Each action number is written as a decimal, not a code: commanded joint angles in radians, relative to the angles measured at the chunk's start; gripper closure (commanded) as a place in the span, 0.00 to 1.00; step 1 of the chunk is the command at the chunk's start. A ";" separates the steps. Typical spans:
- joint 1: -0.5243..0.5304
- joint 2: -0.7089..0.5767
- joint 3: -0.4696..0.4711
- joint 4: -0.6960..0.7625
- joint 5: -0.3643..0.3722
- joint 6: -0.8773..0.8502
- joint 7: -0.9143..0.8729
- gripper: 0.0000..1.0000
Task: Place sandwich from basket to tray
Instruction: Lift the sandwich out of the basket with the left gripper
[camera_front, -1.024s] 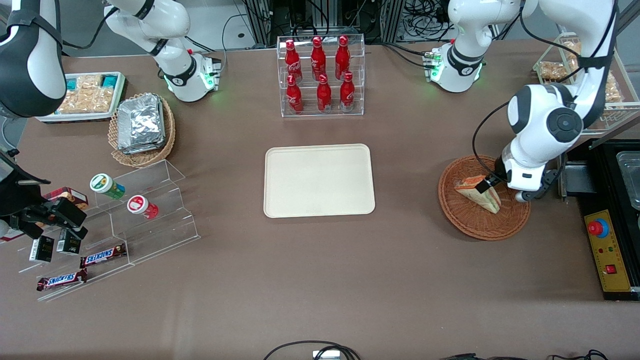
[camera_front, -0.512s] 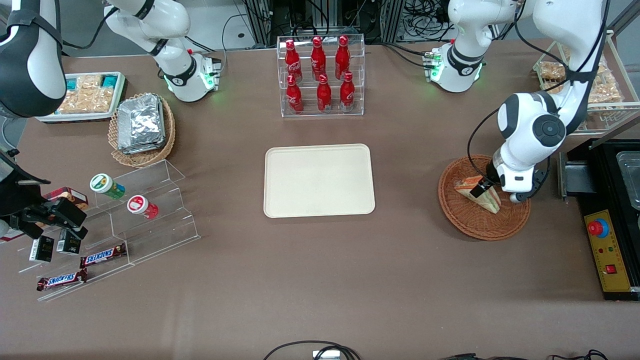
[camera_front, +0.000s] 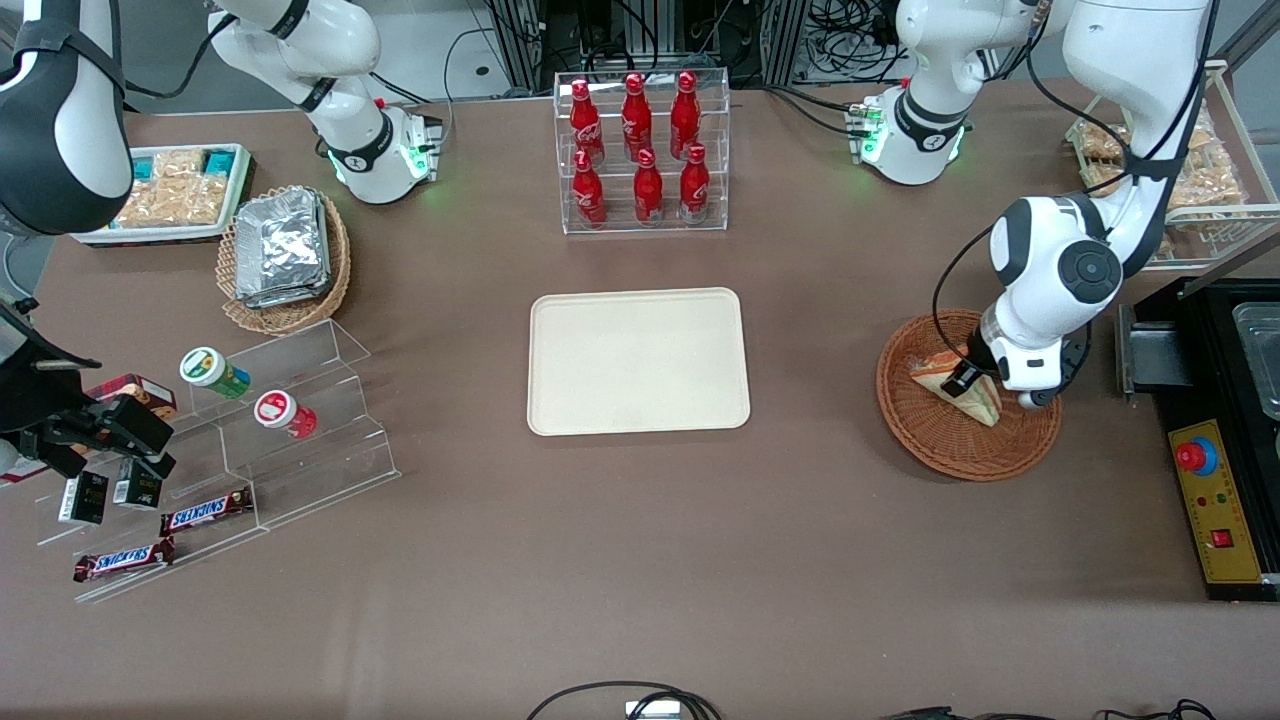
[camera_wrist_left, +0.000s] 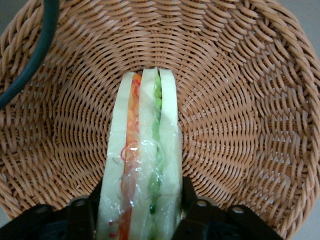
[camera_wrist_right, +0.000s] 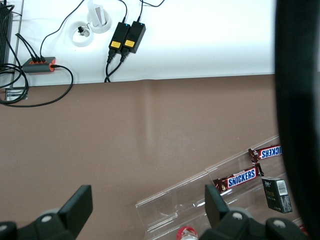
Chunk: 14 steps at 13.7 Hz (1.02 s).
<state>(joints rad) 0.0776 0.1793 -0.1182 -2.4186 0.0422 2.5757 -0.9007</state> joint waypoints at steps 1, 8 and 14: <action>0.005 0.011 -0.001 0.003 0.010 0.018 -0.035 1.00; 0.004 -0.075 -0.003 0.050 0.018 -0.130 0.061 1.00; -0.022 -0.116 -0.029 0.311 0.018 -0.512 0.253 1.00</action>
<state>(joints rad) 0.0713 0.0607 -0.1285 -2.1875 0.0479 2.1502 -0.6921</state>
